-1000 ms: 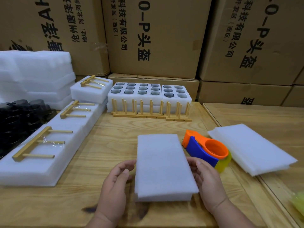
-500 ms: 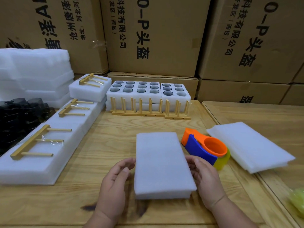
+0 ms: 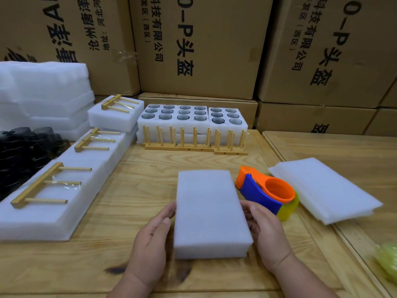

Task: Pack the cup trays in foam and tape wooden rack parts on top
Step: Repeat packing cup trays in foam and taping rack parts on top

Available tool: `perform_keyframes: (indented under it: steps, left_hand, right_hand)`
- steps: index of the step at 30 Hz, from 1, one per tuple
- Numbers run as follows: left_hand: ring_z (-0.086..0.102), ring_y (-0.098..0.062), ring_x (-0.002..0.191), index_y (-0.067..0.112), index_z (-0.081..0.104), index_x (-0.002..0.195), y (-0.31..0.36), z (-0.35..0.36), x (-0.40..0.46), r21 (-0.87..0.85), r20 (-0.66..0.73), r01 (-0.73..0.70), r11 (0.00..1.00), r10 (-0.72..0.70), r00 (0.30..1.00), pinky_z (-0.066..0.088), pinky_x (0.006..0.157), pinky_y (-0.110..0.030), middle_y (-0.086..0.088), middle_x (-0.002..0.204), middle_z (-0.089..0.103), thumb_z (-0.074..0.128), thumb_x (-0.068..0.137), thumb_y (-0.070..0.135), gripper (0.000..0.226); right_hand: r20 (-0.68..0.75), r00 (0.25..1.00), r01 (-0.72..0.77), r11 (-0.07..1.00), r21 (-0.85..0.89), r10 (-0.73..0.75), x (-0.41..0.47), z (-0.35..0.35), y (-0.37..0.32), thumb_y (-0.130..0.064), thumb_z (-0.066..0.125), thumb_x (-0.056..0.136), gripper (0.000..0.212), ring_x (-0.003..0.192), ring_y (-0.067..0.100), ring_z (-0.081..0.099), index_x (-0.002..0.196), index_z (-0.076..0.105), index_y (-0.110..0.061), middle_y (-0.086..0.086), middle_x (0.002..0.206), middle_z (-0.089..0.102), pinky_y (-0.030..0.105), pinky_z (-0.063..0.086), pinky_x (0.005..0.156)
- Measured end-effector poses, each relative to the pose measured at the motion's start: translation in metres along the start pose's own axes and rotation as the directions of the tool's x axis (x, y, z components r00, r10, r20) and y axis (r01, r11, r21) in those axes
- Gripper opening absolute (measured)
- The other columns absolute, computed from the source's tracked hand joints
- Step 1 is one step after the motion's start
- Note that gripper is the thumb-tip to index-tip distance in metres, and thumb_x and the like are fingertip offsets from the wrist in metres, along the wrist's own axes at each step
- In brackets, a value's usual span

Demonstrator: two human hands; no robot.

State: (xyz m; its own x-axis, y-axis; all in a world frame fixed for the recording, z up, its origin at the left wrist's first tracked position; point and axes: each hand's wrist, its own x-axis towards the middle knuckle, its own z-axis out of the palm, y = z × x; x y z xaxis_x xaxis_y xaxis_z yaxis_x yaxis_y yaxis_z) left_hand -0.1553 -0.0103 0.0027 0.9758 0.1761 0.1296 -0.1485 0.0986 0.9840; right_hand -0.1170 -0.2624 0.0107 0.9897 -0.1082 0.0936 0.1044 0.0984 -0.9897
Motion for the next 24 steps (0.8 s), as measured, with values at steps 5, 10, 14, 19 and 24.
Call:
perform_keyframes:
  steps: [5,10,14,19,24]
  left_hand:
    - [0.053,-0.011,0.136,0.049,0.07,0.12,-0.001,-0.001,0.001,0.014,0.026,0.019,1.0,-0.019,0.999,0.031,0.121,-0.05,0.008,0.136,0.066,0.057,0.082,0.051,0.041]
    - [0.051,-0.006,0.136,0.046,0.073,0.116,0.002,0.002,-0.001,0.012,0.023,0.033,0.999,-0.033,0.999,0.03,0.122,-0.045,0.012,0.137,0.065,0.055,0.088,0.04,0.034]
    - [0.051,0.005,0.132,0.039,0.062,0.126,0.009,0.001,-0.003,0.073,-0.042,0.006,0.997,-0.003,0.999,0.032,0.118,-0.035,0.02,0.132,0.065,0.053,0.1,0.027,0.03]
    - [0.045,0.003,0.135,0.041,0.055,0.139,0.012,-0.027,0.018,0.65,-0.068,0.013,0.759,0.042,0.997,0.035,0.111,-0.027,0.012,0.144,0.058,0.054,0.102,0.019,0.043]
    - [0.006,-0.012,0.156,0.04,0.025,0.158,0.007,-0.035,0.048,0.967,-0.042,0.069,0.246,-0.114,0.993,0.006,0.125,-0.043,0.014,0.169,0.012,0.031,0.1,0.051,0.059]
  right_hand:
    - [0.009,1.0,-0.01,0.999,-0.039,0.011,0.0,0.0,0.0,-0.028,0.047,0.098,0.034,0.098,0.029,0.071,0.112,0.076,-0.018,0.009,0.105,0.077,0.042,0.056,0.083]
    - [0.0,1.0,-0.028,0.997,-0.066,0.028,-0.002,0.0,-0.001,-0.013,0.042,0.106,0.034,0.097,0.027,0.072,0.114,0.075,-0.018,0.007,0.105,0.078,0.036,0.055,0.079]
    - [-0.038,0.999,-0.016,0.997,-0.072,0.013,-0.004,0.001,-0.001,-0.011,0.042,0.106,0.034,0.09,0.027,0.071,0.111,0.075,-0.017,0.01,0.1,0.077,0.039,0.056,0.077]
    - [-0.152,0.988,-0.006,1.0,-0.029,0.002,-0.013,-0.004,0.003,-0.004,0.046,0.104,0.027,0.073,0.023,0.066,0.1,0.072,-0.009,0.018,0.094,0.074,0.039,0.051,0.067]
    - [-0.232,0.97,0.062,0.997,-0.042,-0.07,-0.036,-0.012,0.0,0.009,0.049,0.098,0.038,0.061,0.022,0.057,0.081,0.076,-0.012,0.019,0.079,0.071,0.026,0.047,0.053]
